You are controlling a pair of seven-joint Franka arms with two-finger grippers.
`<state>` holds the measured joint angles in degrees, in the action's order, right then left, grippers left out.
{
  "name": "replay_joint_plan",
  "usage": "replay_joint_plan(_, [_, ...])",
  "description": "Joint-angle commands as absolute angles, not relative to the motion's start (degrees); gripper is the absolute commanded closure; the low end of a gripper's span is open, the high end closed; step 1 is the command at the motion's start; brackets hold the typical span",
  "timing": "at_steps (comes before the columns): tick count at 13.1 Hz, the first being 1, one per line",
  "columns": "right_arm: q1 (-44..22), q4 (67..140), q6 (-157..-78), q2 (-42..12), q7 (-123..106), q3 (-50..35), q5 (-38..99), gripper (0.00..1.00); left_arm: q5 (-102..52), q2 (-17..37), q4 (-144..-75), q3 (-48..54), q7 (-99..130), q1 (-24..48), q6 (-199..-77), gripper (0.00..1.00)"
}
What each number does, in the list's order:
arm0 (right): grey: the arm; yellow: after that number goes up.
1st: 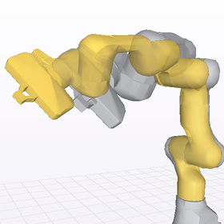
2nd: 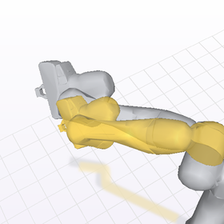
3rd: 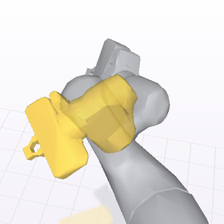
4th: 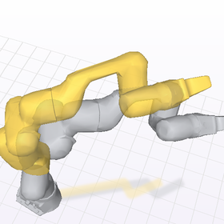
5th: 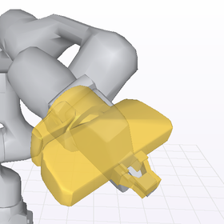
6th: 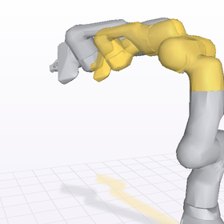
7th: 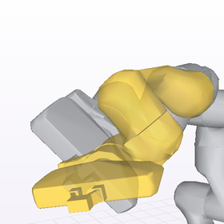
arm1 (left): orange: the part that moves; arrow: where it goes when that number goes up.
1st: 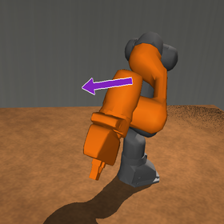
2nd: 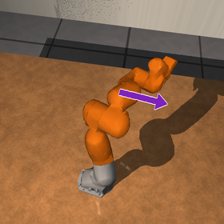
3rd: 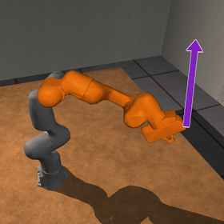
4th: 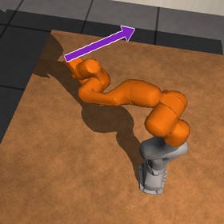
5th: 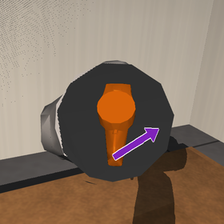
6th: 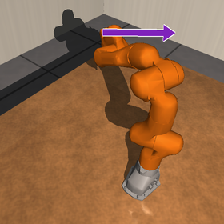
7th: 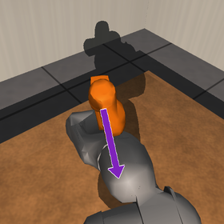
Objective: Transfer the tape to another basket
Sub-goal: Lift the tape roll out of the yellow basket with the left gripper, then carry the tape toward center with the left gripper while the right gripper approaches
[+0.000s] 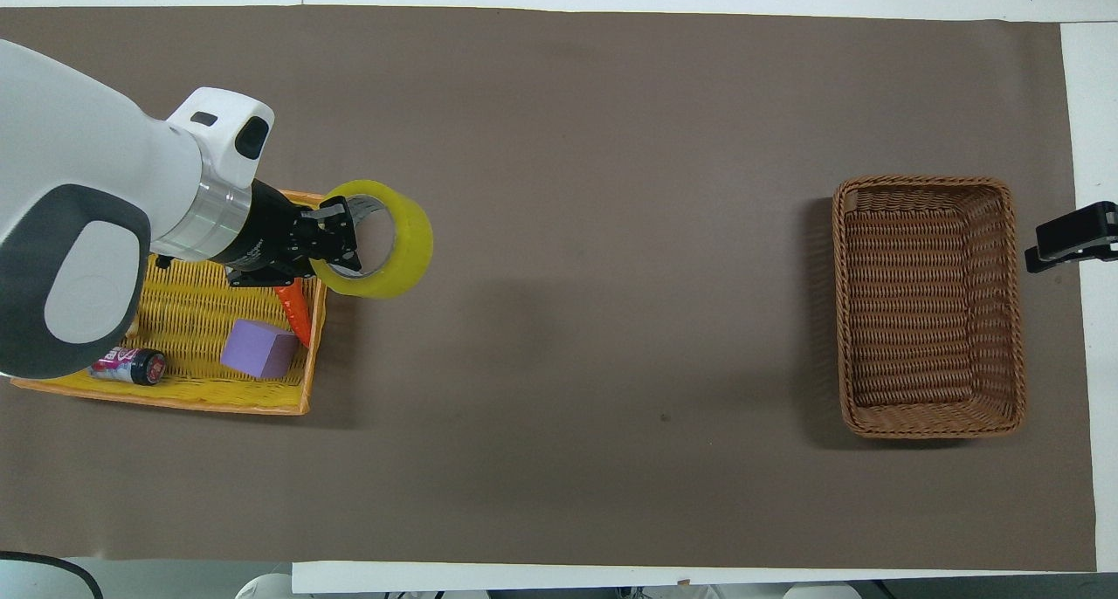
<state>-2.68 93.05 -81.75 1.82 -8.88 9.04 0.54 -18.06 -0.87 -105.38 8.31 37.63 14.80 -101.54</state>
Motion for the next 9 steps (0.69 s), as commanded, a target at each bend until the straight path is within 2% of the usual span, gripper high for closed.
replay_joint_plan(1, [-5.35,96.14,-84.72,3.43,-18.26,8.44,6.30,0.01,-19.16,-0.70,-104.06,7.47,40.95,18.97,-102.47,1.00])
replay_joint_plan(5, [-9.14,99.92,-90.07,3.17,-11.96,8.44,30.60,0.01,-19.16,-0.70,-104.42,7.38,43.24,19.60,-107.13,1.00])
replay_joint_plan(9, [-12.11,111.87,-103.32,2.29,-10.99,8.44,59.36,0.01,-19.16,-0.18,-104.24,7.03,43.42,18.55,-110.47,1.00])
